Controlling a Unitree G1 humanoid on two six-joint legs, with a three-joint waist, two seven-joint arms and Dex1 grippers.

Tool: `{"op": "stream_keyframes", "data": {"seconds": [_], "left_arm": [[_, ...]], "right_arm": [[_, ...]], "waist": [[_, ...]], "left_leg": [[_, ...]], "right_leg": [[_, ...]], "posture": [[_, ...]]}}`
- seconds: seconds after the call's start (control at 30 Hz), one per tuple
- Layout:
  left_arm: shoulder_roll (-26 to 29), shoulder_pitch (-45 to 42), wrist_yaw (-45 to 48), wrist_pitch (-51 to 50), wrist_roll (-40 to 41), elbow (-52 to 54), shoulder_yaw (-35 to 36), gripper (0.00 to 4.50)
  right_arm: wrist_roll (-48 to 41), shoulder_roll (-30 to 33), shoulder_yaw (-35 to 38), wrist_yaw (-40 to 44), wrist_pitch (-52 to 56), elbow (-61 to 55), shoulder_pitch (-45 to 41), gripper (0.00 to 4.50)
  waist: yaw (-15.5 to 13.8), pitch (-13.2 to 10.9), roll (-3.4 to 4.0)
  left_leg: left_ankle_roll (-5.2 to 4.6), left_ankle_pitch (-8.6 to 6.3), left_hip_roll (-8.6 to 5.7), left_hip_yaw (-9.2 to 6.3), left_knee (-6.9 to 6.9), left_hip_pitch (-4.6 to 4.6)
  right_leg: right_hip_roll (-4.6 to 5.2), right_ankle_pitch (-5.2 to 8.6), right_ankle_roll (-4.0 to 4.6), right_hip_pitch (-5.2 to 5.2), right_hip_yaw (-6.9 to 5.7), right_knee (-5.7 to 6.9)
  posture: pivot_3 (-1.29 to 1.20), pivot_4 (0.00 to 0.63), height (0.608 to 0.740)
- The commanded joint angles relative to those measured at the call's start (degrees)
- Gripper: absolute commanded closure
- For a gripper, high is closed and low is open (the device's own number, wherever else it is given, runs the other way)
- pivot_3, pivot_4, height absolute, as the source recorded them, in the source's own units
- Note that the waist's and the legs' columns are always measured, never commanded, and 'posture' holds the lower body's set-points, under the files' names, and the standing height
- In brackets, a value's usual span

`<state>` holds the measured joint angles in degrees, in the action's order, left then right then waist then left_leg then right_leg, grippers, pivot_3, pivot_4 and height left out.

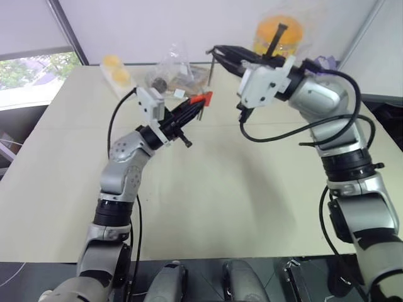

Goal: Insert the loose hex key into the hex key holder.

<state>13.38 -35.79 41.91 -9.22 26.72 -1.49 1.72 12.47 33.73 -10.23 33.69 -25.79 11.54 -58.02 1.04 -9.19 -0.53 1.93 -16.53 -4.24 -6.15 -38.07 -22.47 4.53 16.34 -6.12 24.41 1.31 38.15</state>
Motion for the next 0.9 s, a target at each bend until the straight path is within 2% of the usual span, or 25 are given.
{"op": "stream_keyframes", "data": {"seconds": [0.03,0.9], "left_arm": [[0.08,-1.33,-0.49,1.66,0.48,2.16,1.40,4.50],[0.16,-2.17,-1.25,2.52,0.11,0.76,1.45,4.50]], "right_arm": [[-0.36,0.54,1.50,-0.03,-0.77,-0.79,-1.96,4.47],[-0.45,0.52,1.54,0.98,0.45,-2.74,-0.67,4.47]], "waist": [[-0.02,0.00,0.00],[-0.04,0.00,0.00]], "left_leg": [[0.00,0.00,0.00,0.00,0.00,0.00],[0.00,0.00,0.00,0.00,0.00,0.00]], "right_leg": [[0.00,0.00,0.00,0.00,0.00,0.00],[0.00,0.00,0.00,0.00,0.00,0.00]], "posture": [[0.00,0.150,0.740],[0.00,0.150,0.740]]}}
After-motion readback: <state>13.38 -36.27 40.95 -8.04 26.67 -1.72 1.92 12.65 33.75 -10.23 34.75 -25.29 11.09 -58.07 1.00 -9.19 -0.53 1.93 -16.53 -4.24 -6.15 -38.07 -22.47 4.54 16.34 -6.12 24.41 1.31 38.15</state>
